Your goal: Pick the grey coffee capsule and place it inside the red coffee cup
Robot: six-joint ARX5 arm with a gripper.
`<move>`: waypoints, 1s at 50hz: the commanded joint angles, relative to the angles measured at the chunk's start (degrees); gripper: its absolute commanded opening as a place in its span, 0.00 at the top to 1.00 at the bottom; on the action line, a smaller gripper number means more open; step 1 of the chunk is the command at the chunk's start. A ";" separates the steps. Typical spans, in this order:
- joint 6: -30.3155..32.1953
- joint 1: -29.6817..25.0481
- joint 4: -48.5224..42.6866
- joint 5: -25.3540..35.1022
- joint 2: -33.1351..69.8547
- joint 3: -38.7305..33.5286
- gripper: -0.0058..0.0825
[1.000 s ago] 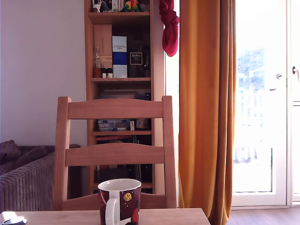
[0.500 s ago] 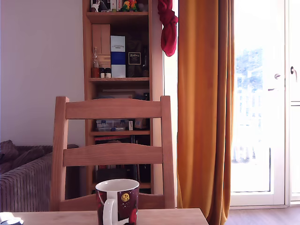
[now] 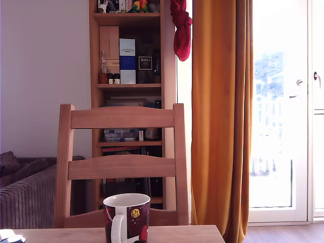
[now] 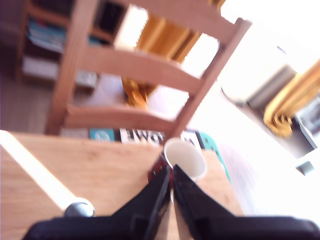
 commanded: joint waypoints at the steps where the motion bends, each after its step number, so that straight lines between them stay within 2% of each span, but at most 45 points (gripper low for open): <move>1: 0.02 -0.66 -0.20 -0.85 3.45 2.38 0.94; 4: 1.53 -1.33 -1.60 -0.96 7.13 3.72 0.85; 12: 4.42 -3.37 -3.61 -0.90 17.09 7.91 0.34; 15: 4.42 -4.02 -5.77 -0.92 20.59 10.27 0.25; 19: 4.90 -4.55 -9.49 -2.51 25.70 13.86 0.24; 23: 8.00 -4.96 -13.33 -5.64 30.73 17.46 0.23; 31: 13.11 -5.84 -17.09 -11.45 39.32 22.91 0.14; 50: 16.41 -6.12 -17.62 -14.99 53.22 28.76 0.14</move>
